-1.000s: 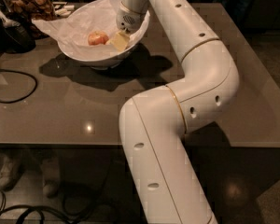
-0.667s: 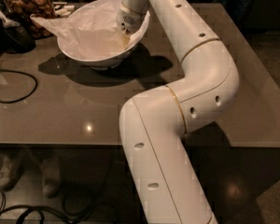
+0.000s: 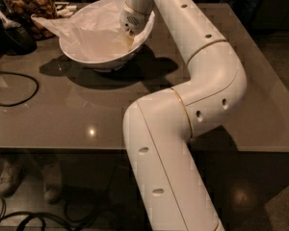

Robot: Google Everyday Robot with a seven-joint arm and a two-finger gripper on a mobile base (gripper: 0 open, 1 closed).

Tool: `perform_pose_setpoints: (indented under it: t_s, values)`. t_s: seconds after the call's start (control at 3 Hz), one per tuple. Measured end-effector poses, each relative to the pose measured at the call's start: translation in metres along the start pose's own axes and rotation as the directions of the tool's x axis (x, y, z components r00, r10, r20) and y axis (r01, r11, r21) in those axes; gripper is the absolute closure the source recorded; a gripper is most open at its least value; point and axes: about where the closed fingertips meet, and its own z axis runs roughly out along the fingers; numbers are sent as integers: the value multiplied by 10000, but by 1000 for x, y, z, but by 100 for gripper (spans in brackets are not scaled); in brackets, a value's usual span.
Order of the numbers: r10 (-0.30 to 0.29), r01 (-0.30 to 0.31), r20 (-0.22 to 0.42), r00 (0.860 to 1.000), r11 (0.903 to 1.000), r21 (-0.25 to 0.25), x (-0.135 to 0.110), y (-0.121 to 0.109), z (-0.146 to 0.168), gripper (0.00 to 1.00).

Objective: Pick apple from white bowl

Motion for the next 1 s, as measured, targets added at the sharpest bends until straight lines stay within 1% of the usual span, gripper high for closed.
perform_pose_setpoints:
  t_s: [0.33, 0.67, 1.0]
  values:
    - [0, 0, 1, 10000, 10000, 1, 0, 0, 0, 100]
    - [-272, 261, 231, 9994, 9986, 469, -14, -6, -9, 100]
    - [-452, 430, 311, 9985, 9967, 685, -22, -6, -16, 100]
